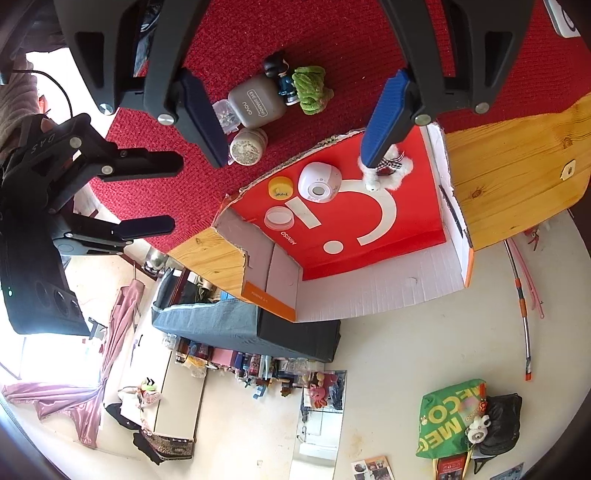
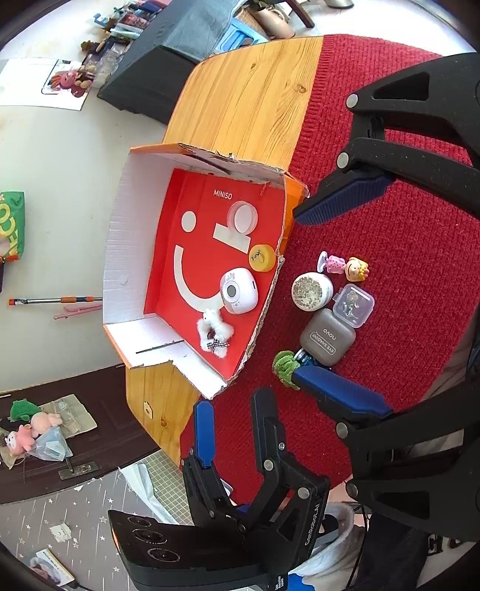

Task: Organize objects
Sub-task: 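Withdraw both tools from the box toward the remaining items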

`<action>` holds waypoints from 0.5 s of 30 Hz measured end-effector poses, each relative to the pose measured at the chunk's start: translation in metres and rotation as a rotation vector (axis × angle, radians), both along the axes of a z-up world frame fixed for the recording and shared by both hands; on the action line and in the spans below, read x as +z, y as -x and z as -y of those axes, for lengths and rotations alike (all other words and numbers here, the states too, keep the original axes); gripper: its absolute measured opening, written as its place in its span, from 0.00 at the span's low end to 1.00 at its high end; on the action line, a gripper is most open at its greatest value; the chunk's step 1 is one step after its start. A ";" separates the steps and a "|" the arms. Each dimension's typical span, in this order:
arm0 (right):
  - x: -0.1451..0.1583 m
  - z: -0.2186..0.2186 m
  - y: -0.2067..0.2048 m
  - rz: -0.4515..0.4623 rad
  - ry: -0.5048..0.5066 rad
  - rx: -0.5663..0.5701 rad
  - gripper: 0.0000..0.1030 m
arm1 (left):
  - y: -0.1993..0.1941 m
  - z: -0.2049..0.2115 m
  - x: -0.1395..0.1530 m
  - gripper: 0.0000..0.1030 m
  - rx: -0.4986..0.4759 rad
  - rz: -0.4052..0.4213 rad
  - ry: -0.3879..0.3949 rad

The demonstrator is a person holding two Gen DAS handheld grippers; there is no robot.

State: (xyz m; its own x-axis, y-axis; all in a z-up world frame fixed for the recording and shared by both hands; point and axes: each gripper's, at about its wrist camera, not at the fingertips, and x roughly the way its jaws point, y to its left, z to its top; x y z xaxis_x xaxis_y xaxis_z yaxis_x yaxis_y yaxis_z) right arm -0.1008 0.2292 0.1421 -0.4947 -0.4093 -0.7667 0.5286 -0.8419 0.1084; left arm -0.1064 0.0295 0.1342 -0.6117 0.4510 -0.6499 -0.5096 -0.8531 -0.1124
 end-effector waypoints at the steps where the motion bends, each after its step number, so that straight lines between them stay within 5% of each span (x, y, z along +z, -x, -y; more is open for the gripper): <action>1: 0.000 0.000 -0.003 -0.018 -0.002 -0.011 0.77 | -0.002 0.001 -0.001 0.74 0.005 -0.003 -0.007; 15: -0.020 -0.009 -0.037 -0.259 0.034 -0.180 0.87 | -0.021 0.011 -0.031 0.84 0.160 -0.079 -0.044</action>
